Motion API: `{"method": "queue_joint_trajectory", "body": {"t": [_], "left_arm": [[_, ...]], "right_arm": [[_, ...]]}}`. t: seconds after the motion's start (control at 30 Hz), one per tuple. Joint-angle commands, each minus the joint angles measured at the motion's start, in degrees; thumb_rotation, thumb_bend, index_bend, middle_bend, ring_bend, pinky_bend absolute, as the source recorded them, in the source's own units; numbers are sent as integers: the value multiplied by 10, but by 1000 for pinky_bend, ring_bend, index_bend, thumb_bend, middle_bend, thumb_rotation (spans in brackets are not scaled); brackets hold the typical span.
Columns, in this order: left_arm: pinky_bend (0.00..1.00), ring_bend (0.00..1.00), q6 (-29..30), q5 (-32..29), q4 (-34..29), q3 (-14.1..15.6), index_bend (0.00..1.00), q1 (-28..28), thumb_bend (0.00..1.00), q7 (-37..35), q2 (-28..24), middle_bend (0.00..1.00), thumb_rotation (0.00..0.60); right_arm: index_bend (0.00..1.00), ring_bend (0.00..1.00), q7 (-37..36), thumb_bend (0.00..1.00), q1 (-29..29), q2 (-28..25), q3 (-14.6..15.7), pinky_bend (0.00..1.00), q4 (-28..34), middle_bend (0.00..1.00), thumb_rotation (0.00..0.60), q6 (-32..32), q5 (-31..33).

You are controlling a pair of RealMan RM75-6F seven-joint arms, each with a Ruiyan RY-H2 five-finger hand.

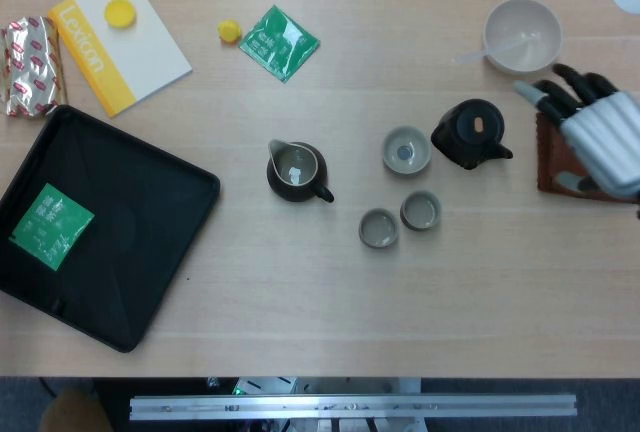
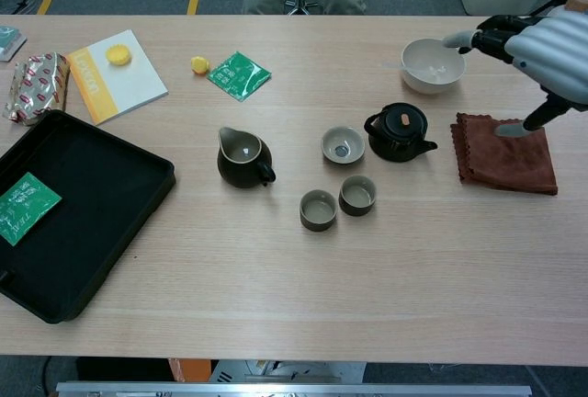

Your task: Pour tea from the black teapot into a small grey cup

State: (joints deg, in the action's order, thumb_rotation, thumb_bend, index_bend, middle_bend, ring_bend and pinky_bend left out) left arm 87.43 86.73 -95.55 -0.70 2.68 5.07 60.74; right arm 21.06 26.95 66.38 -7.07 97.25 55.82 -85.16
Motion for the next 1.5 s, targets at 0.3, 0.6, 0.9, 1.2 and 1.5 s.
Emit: {"method": "queue_joint_trajectory", "body": {"t": [0.3, 0.6, 0.9, 1.2, 1.5], "left_arm": [[187, 188, 5, 1, -6, 2, 186, -6, 267, -5, -7, 225, 600], [187, 188, 7, 0, -7, 2, 186, -10, 267, -8, -7, 225, 600], [187, 188, 7, -2, -3, 2, 186, -13, 267, -12, -5, 224, 600], [187, 188, 10, -3, 4, 2, 186, -17, 267, -20, -6, 224, 600], [187, 188, 12, -5, 13, 2, 186, -22, 267, -30, -6, 224, 600]], "right_arm": [[0, 0, 98, 0, 70, 89, -2, 108, -50, 37, 600, -71, 78], [0, 0, 149, 0, 100, 145, 6, 104, -99, 25, 600, -78, 111], [0, 0, 193, 0, 121, 196, 14, 104, -145, 25, 600, -65, 126], [0, 0, 228, 0, 134, 236, 14, 104, -175, 25, 600, -46, 145], [0, 0, 270, 0, 141, 266, 10, 103, -172, 25, 600, -16, 163]]}}
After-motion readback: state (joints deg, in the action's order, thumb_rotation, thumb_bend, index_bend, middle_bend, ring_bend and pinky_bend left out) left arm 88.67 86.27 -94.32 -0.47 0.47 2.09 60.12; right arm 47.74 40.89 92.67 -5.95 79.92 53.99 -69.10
